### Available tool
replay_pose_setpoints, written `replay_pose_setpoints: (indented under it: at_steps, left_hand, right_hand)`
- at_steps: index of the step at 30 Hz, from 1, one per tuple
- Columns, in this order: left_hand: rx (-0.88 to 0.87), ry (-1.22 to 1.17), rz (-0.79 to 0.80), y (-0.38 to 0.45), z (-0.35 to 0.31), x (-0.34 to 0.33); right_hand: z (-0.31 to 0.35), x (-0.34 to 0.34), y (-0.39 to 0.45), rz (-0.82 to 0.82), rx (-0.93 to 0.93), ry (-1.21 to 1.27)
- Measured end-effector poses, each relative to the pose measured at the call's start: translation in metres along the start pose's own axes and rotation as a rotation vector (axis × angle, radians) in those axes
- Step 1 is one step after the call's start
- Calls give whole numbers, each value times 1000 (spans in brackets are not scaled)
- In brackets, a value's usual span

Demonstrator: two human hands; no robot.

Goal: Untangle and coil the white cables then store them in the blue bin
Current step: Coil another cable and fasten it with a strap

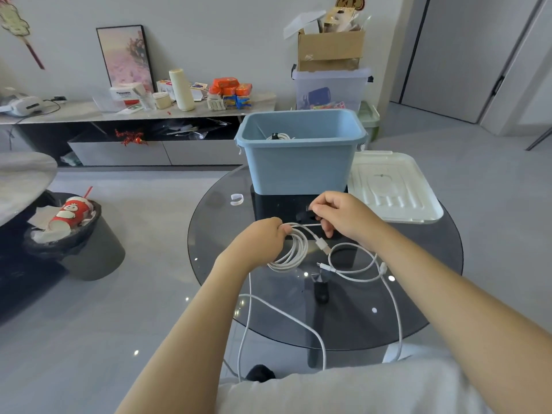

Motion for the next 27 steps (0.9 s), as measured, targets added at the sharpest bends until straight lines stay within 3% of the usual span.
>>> replay_pose_setpoints:
  at_steps: [6,13,18,23,27]
  left_hand:
    - [-21,-23,57,4,2,-4]
    - [-30,-88,126,3,5,-4]
    - [-36,-181,147,1,-1,-5]
    - [-26,-236,176,3,-9,-7]
    - [-26,-283,195,3,-12,-10]
  right_hand:
    - [-3,3,-2,53,87,-116]
    - [5,4,-5,226,142,-244]
    - [2,7,-4,229,156,-133]
    - [1,2,-4,291,138,-196]
    - [1,1,-2,246,147,-232]
Point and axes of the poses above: each hand's wrist, its own y-axis towards the middle knuckle, its own x-axis out of the back of the hand, z = x × y, the point moved 3 cm from there along y, towards the middle knuckle, and after that the axes turned 6 degrees about z, right-handed, at the moved point
